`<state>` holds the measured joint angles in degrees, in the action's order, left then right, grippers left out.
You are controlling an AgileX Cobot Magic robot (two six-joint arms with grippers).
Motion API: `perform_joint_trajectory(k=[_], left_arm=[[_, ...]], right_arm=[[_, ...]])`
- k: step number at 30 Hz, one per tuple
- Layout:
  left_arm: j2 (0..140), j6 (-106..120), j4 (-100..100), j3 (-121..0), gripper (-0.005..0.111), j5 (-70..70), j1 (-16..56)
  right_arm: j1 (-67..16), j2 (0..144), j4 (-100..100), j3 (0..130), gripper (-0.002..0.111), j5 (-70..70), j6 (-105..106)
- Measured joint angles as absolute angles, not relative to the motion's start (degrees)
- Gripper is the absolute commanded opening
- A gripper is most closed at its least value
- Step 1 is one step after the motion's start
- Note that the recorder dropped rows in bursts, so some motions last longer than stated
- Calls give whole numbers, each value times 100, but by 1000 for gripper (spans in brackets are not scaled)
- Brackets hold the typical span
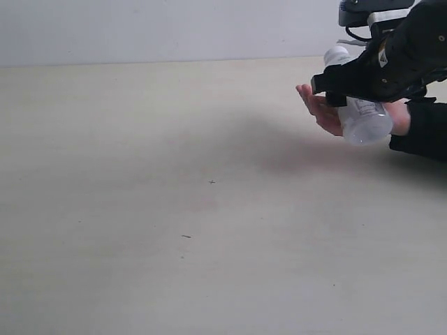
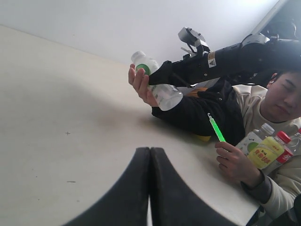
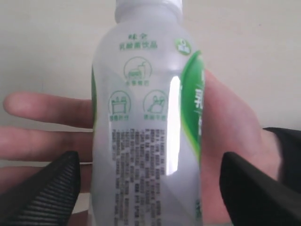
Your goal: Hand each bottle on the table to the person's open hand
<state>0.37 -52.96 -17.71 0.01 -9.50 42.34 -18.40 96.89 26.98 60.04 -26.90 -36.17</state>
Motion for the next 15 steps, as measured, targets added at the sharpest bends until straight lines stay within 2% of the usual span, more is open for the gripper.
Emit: perform_joint_trajectory(k=[15], left_arm=[[37,-5296,-1771,1,0,-950,4234]], right_arm=[[-1840,9652,3139,6004,78,-2690,-3617]])
